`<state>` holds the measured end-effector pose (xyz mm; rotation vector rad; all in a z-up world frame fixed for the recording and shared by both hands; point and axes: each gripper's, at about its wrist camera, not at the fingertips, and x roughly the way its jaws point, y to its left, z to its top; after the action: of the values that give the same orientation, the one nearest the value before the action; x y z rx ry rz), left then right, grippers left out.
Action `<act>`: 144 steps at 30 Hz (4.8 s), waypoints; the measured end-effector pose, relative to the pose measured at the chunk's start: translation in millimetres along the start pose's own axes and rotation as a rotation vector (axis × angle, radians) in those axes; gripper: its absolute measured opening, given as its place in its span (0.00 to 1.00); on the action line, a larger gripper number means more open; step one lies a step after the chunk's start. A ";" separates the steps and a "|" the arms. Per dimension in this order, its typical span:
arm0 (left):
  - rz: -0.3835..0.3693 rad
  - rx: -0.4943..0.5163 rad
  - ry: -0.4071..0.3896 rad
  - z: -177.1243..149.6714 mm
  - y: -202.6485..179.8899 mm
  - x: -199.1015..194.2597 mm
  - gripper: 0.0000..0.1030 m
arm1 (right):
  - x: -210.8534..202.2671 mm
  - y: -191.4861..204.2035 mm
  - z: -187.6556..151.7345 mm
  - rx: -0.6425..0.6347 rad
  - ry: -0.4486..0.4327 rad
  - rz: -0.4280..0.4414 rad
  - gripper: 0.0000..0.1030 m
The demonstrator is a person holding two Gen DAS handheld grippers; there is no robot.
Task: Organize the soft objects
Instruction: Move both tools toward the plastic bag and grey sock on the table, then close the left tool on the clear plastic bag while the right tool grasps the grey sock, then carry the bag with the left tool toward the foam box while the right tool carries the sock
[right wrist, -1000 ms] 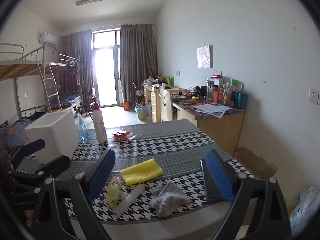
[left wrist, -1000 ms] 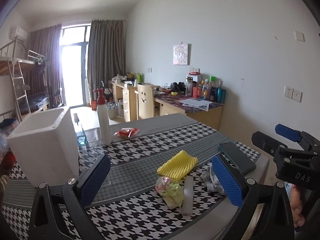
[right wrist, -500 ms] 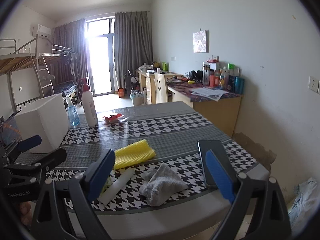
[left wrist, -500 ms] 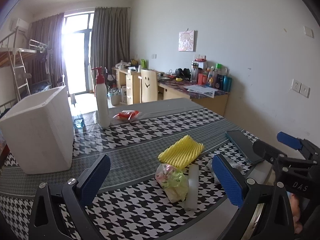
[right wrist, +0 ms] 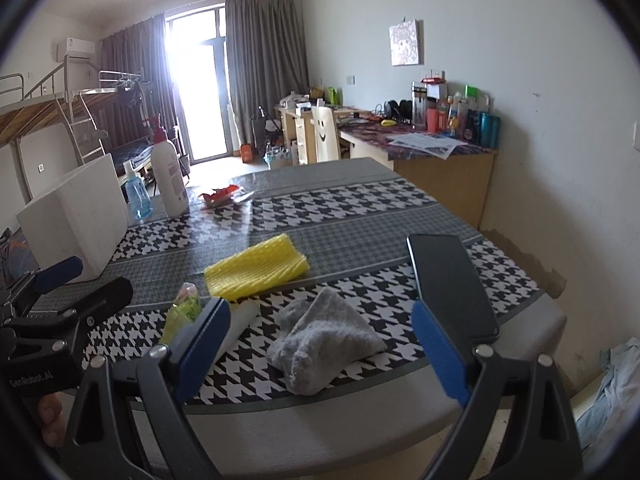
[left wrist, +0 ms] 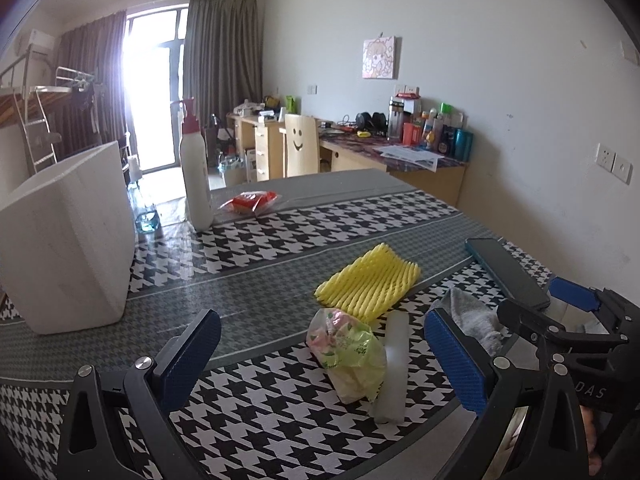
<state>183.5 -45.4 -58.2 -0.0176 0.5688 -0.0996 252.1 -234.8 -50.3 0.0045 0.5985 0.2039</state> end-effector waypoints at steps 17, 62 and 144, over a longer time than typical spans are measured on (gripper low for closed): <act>0.009 0.025 0.127 -10.6 -8.0 45.3 0.93 | 31.9 -14.4 -9.2 0.023 0.084 -0.014 0.92; 0.009 0.011 0.215 -23.1 -3.6 58.2 0.32 | 59.2 3.6 -23.0 -0.038 0.211 -0.012 0.52; 0.236 0.001 -0.214 51.0 84.1 -76.6 0.32 | -9.8 93.5 78.7 -0.155 -0.129 0.189 0.23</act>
<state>154.3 45.3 22.2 0.0392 0.3537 0.1311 270.5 -140.7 26.1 -0.0757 0.4520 0.4300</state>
